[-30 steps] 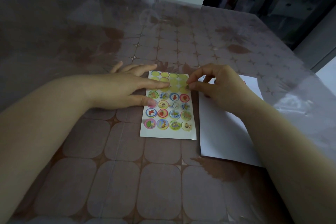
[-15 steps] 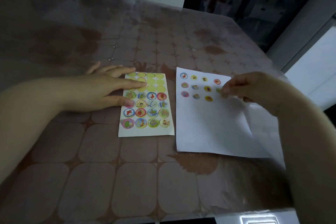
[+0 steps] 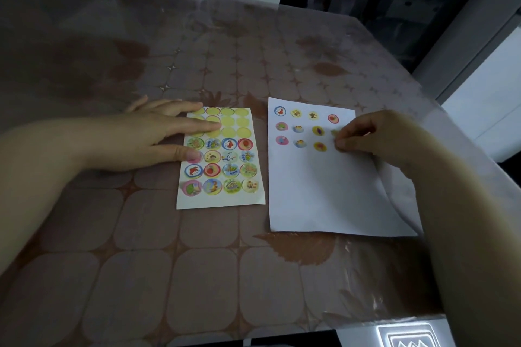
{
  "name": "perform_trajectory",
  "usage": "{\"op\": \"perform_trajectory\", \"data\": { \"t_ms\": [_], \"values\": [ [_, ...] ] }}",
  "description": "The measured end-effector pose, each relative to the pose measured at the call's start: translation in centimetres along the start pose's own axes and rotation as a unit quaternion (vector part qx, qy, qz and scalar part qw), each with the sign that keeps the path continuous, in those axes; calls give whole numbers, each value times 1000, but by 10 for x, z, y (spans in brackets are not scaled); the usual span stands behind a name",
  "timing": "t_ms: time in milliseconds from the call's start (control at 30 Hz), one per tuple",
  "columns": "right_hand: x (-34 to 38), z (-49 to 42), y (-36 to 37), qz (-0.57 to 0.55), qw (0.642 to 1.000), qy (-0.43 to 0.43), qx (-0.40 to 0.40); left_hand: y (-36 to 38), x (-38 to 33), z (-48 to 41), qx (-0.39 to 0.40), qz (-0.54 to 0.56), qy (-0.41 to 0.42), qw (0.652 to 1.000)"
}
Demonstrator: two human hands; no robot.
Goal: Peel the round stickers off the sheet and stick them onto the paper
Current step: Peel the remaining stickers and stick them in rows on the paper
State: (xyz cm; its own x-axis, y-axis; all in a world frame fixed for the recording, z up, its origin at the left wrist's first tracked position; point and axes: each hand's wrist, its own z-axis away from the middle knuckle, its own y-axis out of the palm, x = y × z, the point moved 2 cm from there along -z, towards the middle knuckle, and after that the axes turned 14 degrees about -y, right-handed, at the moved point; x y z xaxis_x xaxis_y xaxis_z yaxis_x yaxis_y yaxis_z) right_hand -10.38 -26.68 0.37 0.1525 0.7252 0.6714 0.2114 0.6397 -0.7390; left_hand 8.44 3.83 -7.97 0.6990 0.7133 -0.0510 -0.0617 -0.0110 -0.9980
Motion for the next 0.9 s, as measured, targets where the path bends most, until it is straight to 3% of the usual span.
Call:
{"op": "perform_trajectory", "data": {
  "t_ms": [167, 433, 567, 733, 900],
  "values": [
    [-8, -8, -2, -22, 999, 44, 17, -1, 0, -1, -5, 4, 6, 1000],
    [13, 3, -9, 34, 999, 10, 28, -30, -23, 23, -3, 66, -2, 998],
    [70, 9, -16, 64, 993, -80, 64, -52, -40, 41, 10, 108, -17, 994],
    [126, 3, 25, 170, 950, -203, 163, -67, -46, 51, 56, 109, -65, 990],
    [100, -12, 65, 158, 961, -196, 113, -76, -57, 54, 4, 131, -6, 991]
  ]
}}
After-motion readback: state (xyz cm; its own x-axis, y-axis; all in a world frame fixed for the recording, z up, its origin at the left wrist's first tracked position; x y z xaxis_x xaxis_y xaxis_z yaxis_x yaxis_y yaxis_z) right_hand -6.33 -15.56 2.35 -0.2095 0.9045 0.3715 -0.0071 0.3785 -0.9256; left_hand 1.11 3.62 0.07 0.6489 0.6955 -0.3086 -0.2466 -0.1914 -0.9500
